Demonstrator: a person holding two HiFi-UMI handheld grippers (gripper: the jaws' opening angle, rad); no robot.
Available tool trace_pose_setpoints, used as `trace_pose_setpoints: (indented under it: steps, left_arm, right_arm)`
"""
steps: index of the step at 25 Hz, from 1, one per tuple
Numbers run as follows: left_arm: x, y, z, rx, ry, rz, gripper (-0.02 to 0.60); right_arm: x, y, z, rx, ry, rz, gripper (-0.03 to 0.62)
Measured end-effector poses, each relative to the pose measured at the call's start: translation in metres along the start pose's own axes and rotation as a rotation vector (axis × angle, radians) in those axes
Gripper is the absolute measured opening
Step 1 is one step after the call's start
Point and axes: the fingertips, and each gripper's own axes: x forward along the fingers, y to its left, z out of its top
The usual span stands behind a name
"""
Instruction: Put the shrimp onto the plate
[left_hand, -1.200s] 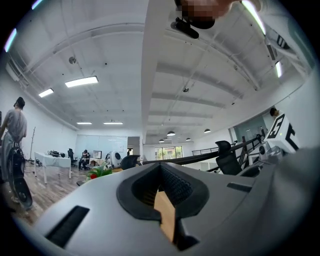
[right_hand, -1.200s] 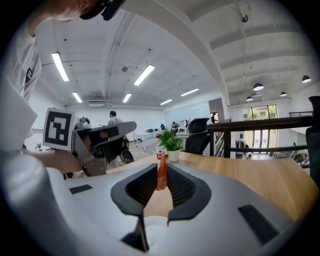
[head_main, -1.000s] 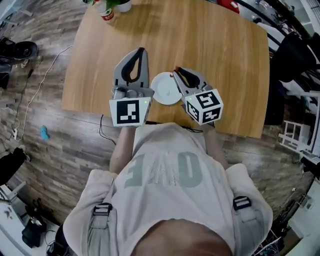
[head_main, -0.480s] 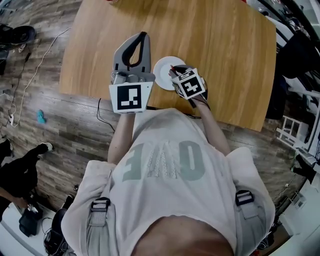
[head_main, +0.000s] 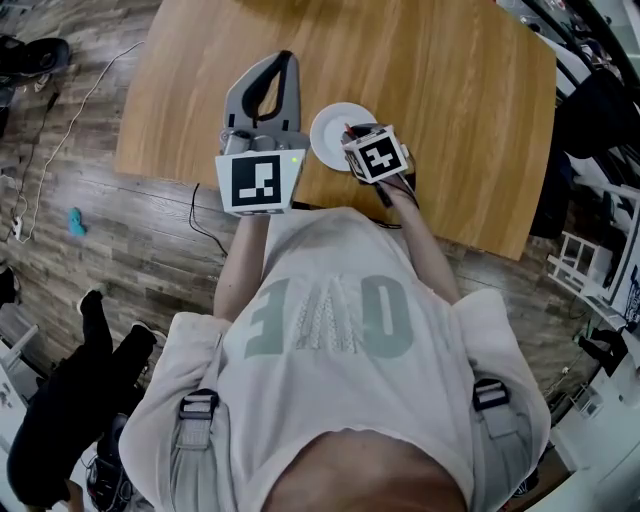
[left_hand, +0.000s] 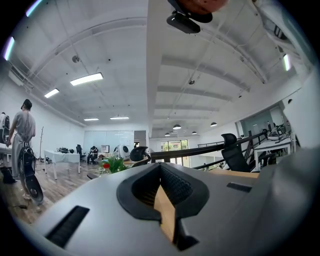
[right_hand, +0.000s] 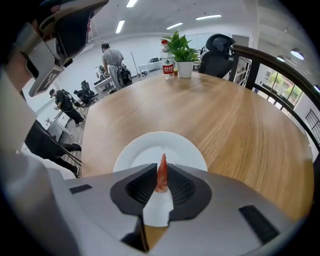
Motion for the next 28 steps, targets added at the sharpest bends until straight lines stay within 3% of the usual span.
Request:
trace_pose_setpoints:
  steps: [5,7,8,17,19,21,28]
  left_arm:
    - [-0.002,0.0,0.002,-0.016,0.003,0.002,0.009]
    - [-0.002,0.001,0.003,-0.014,0.0,0.001,0.009]
    - [-0.003,0.001,0.003,-0.013,0.0,0.001,0.009]
    - [-0.008,-0.003,0.008,-0.008,-0.011,-0.006,0.009]
    - [-0.008,-0.002,0.009,-0.007,-0.01,-0.009,0.009]
    - [-0.009,-0.004,0.012,0.0,-0.015,-0.014,0.008]
    - [-0.003,-0.015,0.037,0.003,-0.075,-0.052,0.009]
  right_arm:
    - [-0.003,-0.002,0.003,-0.006,-0.018,-0.014,0.074]
    - [-0.003,0.001,0.003,0.018,-0.012,0.01,0.15]
    - [-0.004,0.003,0.003,0.034,-0.01,0.023,0.16]
    - [-0.025,0.005,0.02,0.075,-0.107,0.031,0.156]
    - [-0.039,-0.001,0.037,0.082,-0.185,0.009,0.122]
    - [-0.065,-0.012,0.062,0.08,-0.3,-0.051,0.041]
    - [-0.201,-0.034,0.151,0.098,-0.811,-0.219,0.02]
